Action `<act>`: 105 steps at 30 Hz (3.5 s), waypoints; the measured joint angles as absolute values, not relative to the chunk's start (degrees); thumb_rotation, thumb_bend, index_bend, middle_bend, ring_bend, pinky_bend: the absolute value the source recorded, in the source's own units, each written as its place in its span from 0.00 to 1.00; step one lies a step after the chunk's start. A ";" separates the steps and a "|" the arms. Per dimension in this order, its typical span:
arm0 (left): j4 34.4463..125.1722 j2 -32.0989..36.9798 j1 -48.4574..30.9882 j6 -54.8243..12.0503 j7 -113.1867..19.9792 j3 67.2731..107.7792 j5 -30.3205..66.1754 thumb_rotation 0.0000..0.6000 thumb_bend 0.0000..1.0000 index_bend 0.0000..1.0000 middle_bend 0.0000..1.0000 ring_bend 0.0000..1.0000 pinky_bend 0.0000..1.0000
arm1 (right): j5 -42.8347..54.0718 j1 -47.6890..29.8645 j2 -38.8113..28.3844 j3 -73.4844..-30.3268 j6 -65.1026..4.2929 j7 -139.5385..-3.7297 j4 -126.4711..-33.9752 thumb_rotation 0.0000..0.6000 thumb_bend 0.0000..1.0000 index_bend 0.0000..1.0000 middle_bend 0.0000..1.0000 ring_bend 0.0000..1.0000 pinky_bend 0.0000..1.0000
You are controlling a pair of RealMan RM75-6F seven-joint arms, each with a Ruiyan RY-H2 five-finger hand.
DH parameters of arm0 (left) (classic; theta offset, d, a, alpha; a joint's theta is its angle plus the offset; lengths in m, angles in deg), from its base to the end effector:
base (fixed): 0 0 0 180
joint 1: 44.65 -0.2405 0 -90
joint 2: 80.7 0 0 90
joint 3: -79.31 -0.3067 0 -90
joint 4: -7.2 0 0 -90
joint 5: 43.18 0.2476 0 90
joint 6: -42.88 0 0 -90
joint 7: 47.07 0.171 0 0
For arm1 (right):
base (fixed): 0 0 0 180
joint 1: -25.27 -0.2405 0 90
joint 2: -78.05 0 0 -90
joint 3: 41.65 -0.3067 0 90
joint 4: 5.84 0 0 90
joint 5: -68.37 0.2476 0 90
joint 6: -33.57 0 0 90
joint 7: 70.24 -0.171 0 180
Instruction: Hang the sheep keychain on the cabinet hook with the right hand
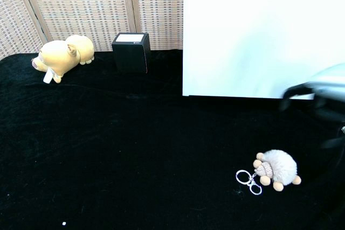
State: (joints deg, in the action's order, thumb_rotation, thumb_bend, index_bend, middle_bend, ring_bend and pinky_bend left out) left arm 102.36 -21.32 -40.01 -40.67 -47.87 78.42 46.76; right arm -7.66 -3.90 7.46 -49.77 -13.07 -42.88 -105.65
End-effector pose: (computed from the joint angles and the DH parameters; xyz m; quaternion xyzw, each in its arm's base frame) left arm -0.3655 0.1960 0.1536 -0.6336 -0.3945 -0.3649 0.5565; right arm -0.2422 -0.3310 0.0071 0.8211 -0.3150 0.2566 0.4008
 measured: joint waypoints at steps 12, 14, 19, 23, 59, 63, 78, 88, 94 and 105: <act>101.84 -20.88 -39.19 -38.89 -47.70 78.92 44.86 1.00 0.00 0.00 0.00 0.00 0.00 | 10.48 -14.90 -6.15 -48.59 -7.64 -33.12 -99.77 1.00 0.50 0.49 0.90 0.92 1.00; 101.77 -20.84 -39.08 -38.61 -47.64 78.92 44.68 1.00 0.00 0.00 0.00 0.00 0.00 | 12.09 -16.00 -7.55 -47.91 -8.09 -32.00 -99.16 1.00 0.50 0.50 0.90 0.92 1.00; 101.62 -20.86 -38.95 -38.35 -47.75 78.99 44.27 1.00 0.00 0.00 0.00 0.00 0.00 | 14.85 -17.50 -10.46 -45.99 -10.03 -30.70 -97.04 1.00 0.50 0.52 0.90 0.92 1.00; 101.61 -20.86 -38.80 -38.06 -47.80 79.04 44.04 1.00 0.00 0.00 0.00 0.00 0.00 | 15.44 -18.41 -11.58 -45.20 -10.88 -30.77 -96.18 1.00 0.50 0.53 0.90 0.92 1.00; 101.94 -20.95 -38.47 -37.70 -47.61 78.86 43.77 1.00 0.00 0.00 0.00 0.00 0.00 | 13.90 -21.18 -17.55 -41.24 -13.41 -32.95 -89.54 1.00 0.53 0.56 0.90 0.92 1.00; 101.95 -20.95 -38.43 -37.63 -47.60 78.87 43.69 1.00 0.00 0.00 0.00 0.00 0.00 | 14.11 -21.21 -17.65 -40.96 -13.24 -33.04 -89.25 1.00 0.53 0.56 0.90 0.92 1.00; 101.98 -21.00 -38.40 -37.69 -47.77 78.84 43.71 1.00 0.00 0.00 0.00 0.00 0.00 | 14.48 -21.64 -18.72 -40.35 -12.66 -32.81 -87.47 1.00 0.54 0.57 0.90 0.92 1.00; 101.97 -20.96 -38.38 -37.67 -47.69 78.76 43.80 1.00 0.00 0.00 0.00 0.00 0.00 | 13.54 -21.56 -18.59 -40.39 -13.11 -33.65 -87.73 1.00 0.56 0.65 0.92 0.92 1.00; 102.08 -21.00 -38.43 -37.83 -47.72 78.65 44.07 1.00 0.00 0.00 0.00 0.00 0.00 | 10.26 -20.85 -17.76 -40.59 -14.13 -36.36 -88.52 1.00 0.57 0.66 0.93 0.92 1.00; 102.34 -21.39 -38.69 -38.57 -48.43 78.15 45.38 1.00 0.00 0.00 0.00 0.00 0.00 | -0.35 -18.12 -13.48 -41.70 -19.30 -46.16 -93.40 1.00 0.60 0.68 0.93 0.92 1.00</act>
